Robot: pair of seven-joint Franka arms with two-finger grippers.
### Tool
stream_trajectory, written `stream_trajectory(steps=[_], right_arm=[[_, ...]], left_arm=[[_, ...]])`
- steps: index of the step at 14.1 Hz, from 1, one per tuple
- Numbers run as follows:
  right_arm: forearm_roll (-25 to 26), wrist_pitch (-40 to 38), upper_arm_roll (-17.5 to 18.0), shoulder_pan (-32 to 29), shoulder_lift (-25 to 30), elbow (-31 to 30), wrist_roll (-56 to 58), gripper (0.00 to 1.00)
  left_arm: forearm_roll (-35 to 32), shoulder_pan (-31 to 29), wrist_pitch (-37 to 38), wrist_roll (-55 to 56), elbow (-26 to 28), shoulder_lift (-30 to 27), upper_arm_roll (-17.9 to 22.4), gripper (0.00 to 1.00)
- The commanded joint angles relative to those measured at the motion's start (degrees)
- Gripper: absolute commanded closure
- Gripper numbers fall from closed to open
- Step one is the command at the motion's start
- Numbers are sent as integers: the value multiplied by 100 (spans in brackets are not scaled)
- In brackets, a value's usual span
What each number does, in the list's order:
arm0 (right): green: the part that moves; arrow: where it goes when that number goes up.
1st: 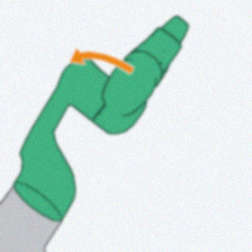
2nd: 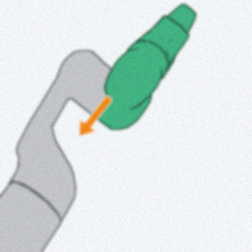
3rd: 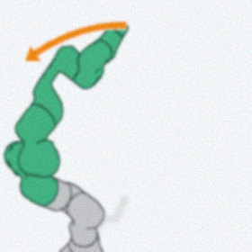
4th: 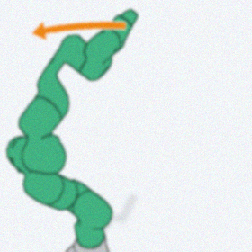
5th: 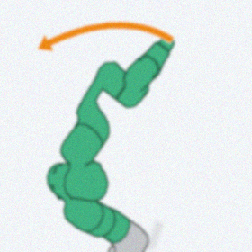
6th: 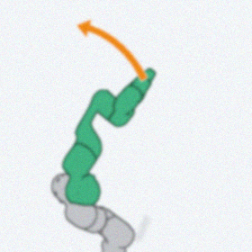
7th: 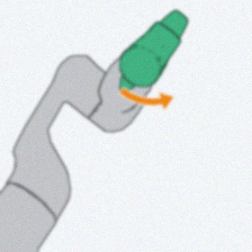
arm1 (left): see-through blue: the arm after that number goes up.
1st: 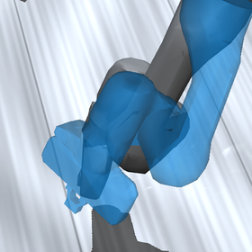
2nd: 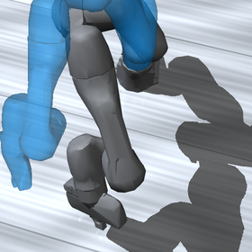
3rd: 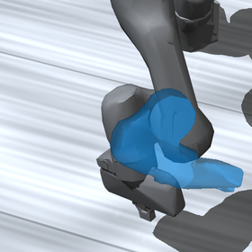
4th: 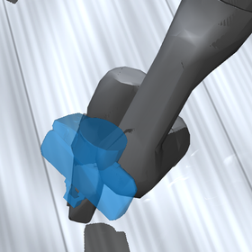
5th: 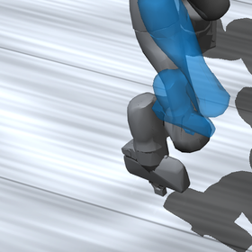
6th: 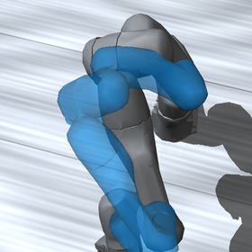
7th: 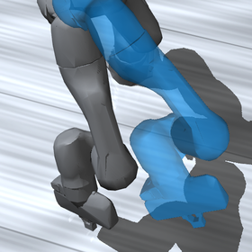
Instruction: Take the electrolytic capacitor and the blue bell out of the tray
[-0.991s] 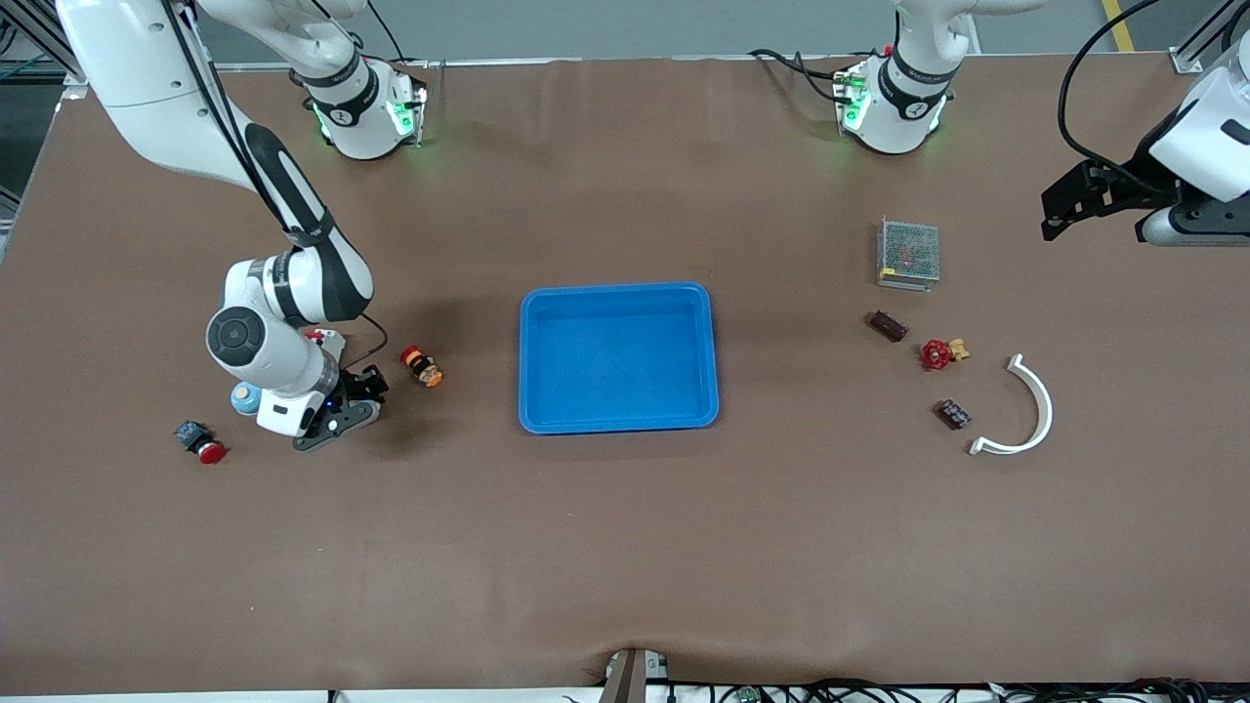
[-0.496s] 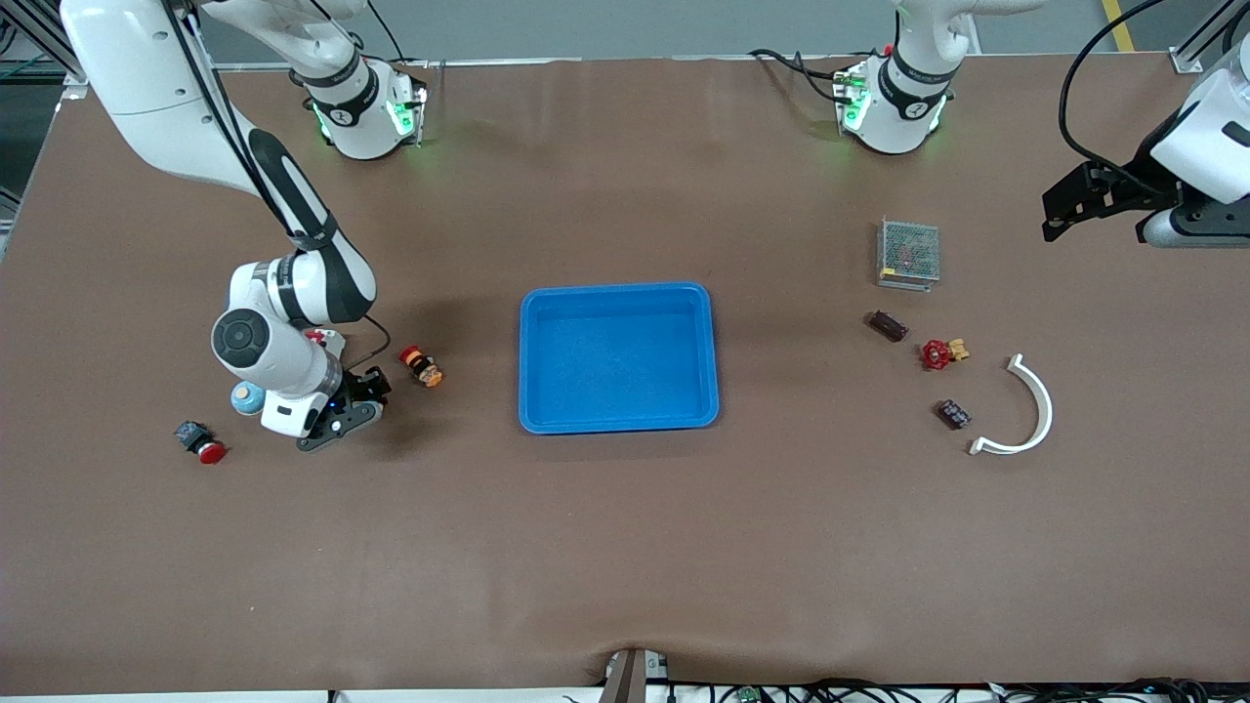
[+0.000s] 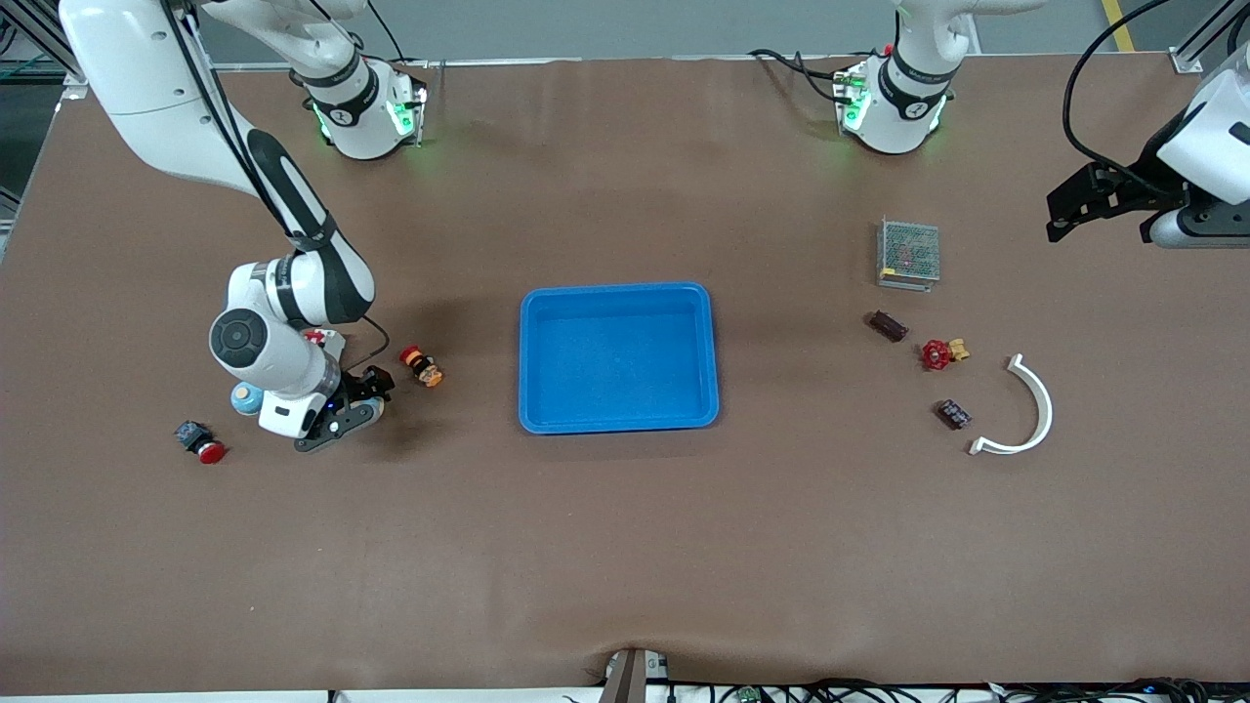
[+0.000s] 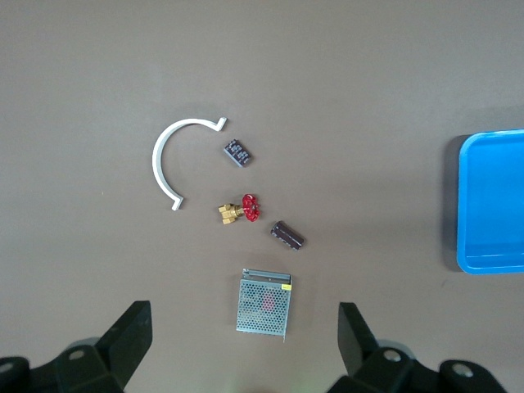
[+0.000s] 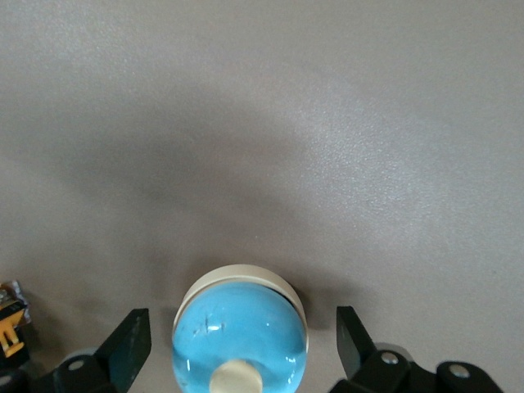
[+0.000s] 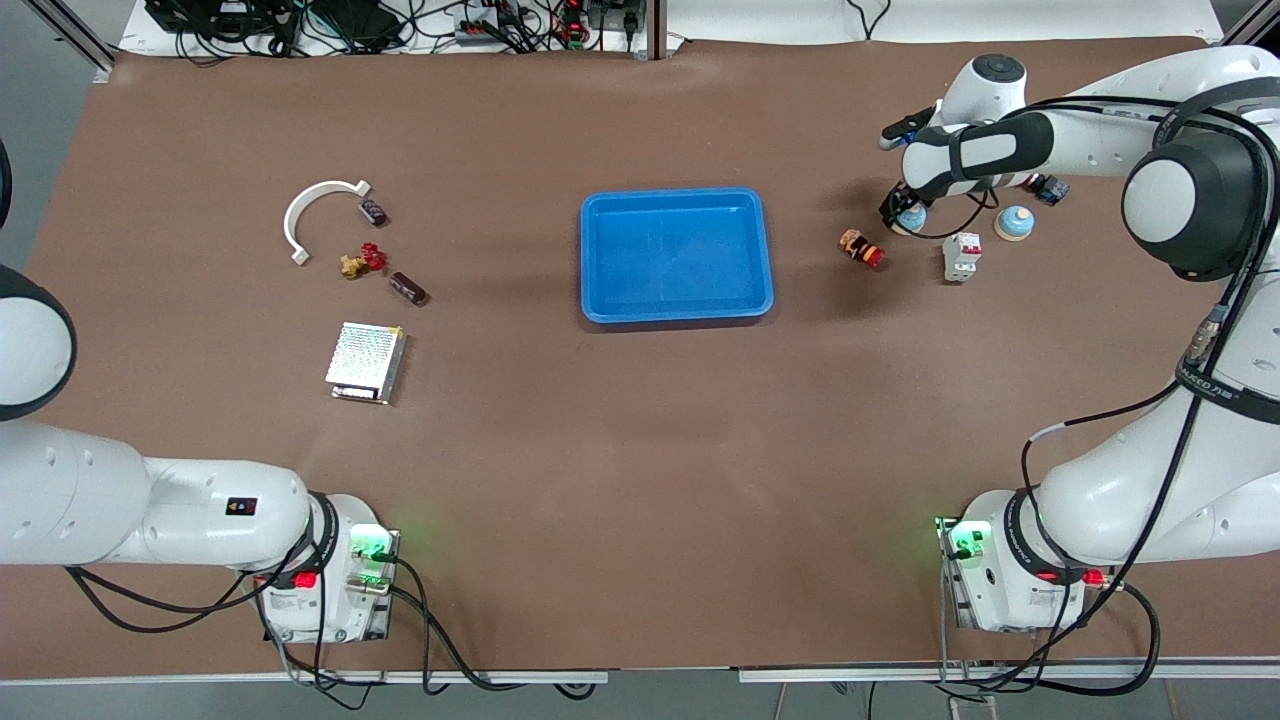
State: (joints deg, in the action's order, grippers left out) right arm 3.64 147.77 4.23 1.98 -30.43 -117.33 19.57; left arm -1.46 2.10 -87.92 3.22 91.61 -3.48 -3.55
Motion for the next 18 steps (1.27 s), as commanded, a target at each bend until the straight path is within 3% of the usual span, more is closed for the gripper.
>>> stream_trajectory(steps=[1,5,11,15,18], right_arm=[[76,-230,121,-93,168,70,-102,0],[40,-1696,148,126,800,333,-716,0],[23,-3586,165,504,2293,351,-1594,0],[14,-4449,165,742,3278,342,-2351,0],[14,-4879,104,655,3911,342,-2309,0]], left_arm=[[-118,-17,-5,64,-37,-12,-23,0],[-118,-17,-5,73,-29,-21,-23,0],[-118,-8,47,258,-11,-47,-31,0],[-118,-17,47,266,-20,-47,-31,0],[-118,-8,56,275,-29,-56,-31,0]])
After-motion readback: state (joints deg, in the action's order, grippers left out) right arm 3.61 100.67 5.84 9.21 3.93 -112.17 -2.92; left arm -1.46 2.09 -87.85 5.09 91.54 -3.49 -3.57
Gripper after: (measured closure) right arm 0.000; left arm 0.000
